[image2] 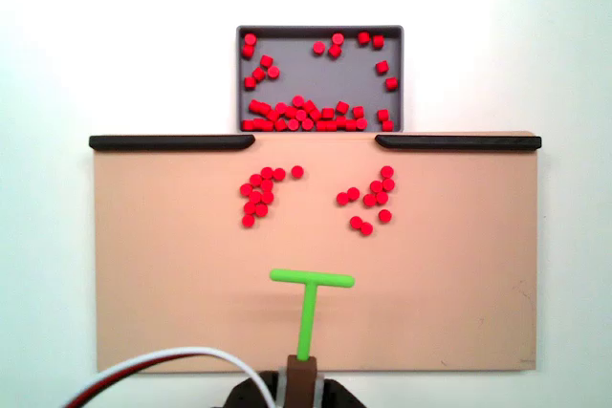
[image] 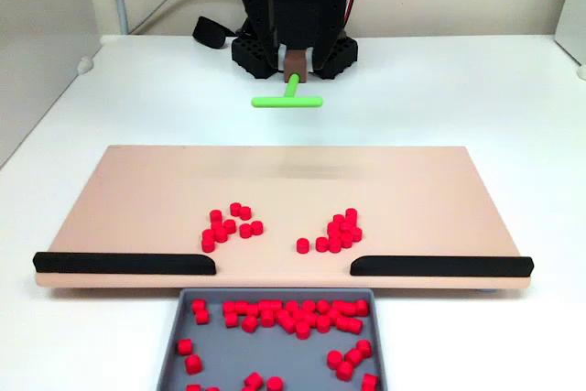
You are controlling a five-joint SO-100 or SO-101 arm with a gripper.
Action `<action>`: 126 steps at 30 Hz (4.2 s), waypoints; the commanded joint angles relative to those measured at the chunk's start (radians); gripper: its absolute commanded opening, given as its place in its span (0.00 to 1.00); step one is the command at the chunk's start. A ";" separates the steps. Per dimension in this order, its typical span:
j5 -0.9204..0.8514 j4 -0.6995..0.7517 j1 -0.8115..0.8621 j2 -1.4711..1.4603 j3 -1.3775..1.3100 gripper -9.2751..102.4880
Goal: Gather the left side granules
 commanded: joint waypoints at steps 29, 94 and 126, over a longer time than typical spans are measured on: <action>1.318 -0.008 -0.357 -0.252 -0.267 0.08; 1.697 -0.092 -0.281 -0.772 -0.683 0.08; 1.667 -0.092 -0.196 -0.788 -0.667 0.08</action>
